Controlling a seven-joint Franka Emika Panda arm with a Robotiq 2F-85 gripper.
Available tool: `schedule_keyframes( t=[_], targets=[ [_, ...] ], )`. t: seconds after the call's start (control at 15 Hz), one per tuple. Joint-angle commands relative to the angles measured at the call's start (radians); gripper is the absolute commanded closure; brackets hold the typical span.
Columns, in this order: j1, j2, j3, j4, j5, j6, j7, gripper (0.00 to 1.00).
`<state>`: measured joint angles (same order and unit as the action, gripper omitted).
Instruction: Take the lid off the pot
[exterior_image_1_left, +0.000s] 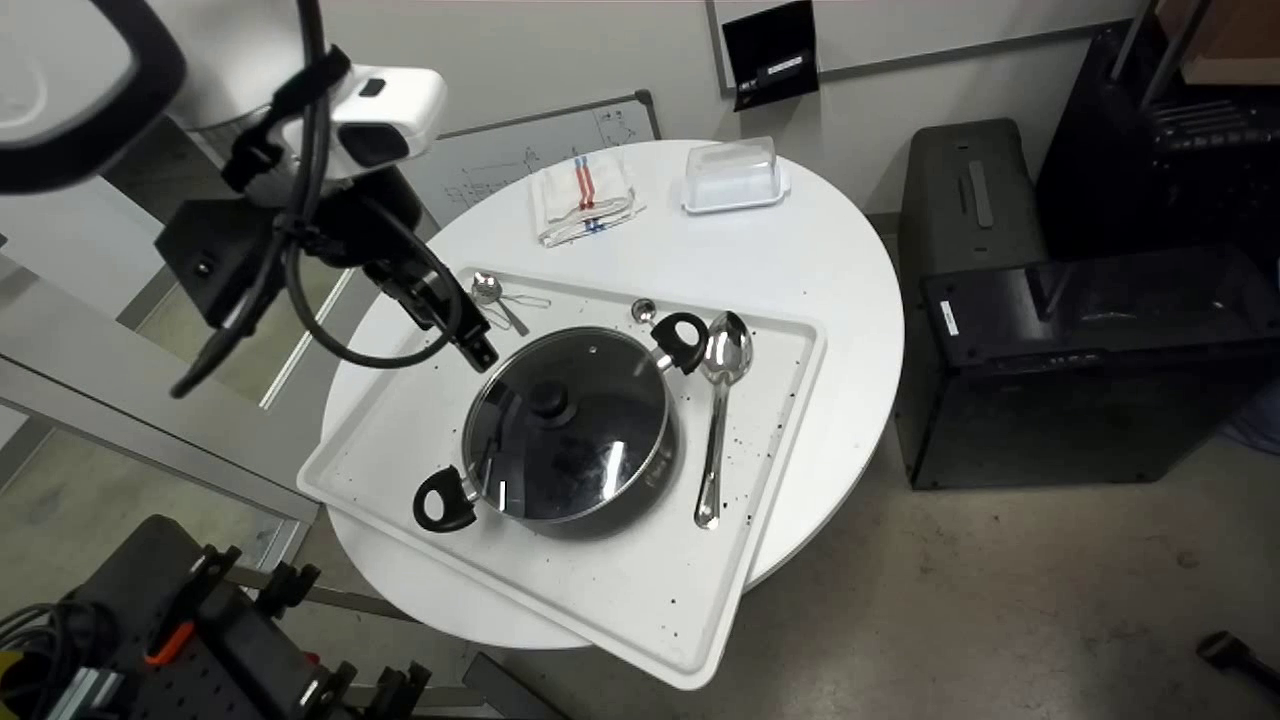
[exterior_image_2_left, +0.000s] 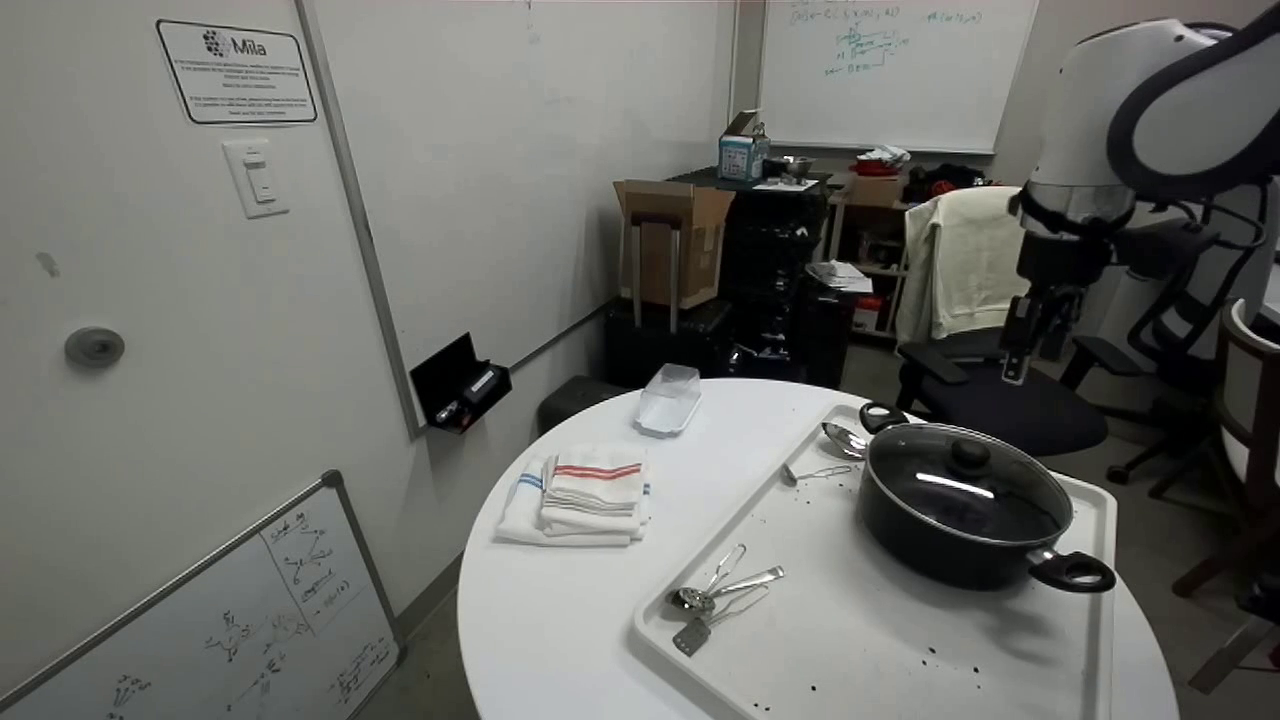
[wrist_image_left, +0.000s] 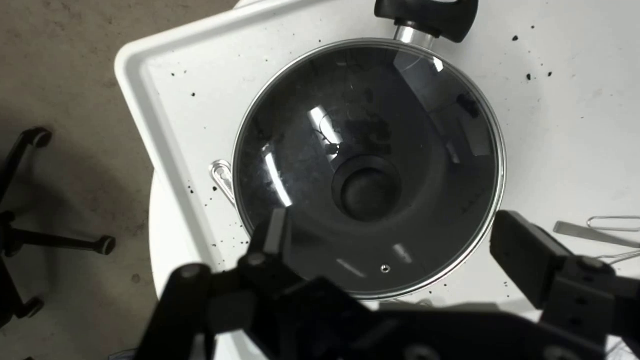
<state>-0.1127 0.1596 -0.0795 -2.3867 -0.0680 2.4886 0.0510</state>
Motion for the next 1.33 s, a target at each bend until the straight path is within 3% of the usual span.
schedule_keyframes(
  t=[0.0, 1.27],
  targets=[
    [0.015, 0.11, -0.005, 0.064, -0.002, 0.048, -0.008, 0.0],
    [0.057, 0.379, -0.041, 0.139, -0.034, 0.26, 0.004, 0.0]
  ],
)
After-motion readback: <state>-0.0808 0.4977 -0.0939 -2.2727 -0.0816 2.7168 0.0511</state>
